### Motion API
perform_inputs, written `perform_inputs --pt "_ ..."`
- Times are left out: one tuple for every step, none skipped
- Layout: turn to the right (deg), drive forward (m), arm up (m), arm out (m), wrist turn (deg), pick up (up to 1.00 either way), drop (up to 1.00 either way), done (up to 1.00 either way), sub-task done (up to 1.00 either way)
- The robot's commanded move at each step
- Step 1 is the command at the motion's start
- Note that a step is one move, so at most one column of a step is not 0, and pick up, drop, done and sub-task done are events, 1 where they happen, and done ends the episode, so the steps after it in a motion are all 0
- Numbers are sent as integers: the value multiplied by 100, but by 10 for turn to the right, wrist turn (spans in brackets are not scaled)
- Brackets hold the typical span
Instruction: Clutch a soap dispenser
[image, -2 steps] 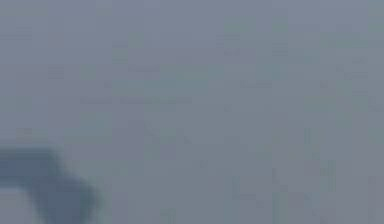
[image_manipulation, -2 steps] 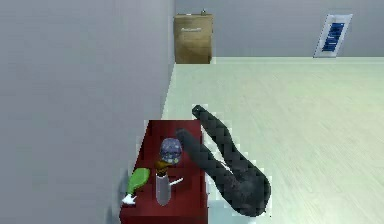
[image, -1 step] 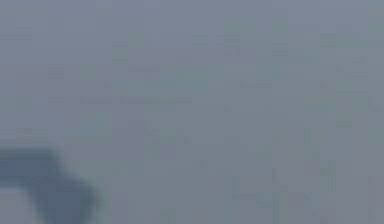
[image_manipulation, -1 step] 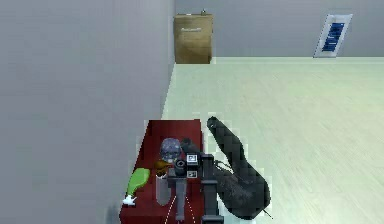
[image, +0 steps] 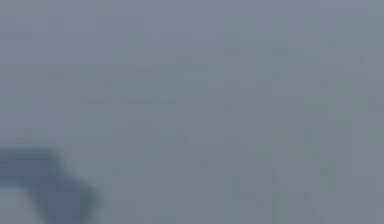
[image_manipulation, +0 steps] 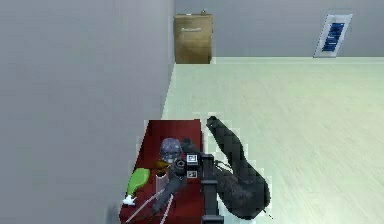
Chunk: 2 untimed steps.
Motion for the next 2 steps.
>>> perform_inputs --pt "0 0 0 0 450 0 0 0 0" --pt "0 0 0 0 450 0 0 0 0"
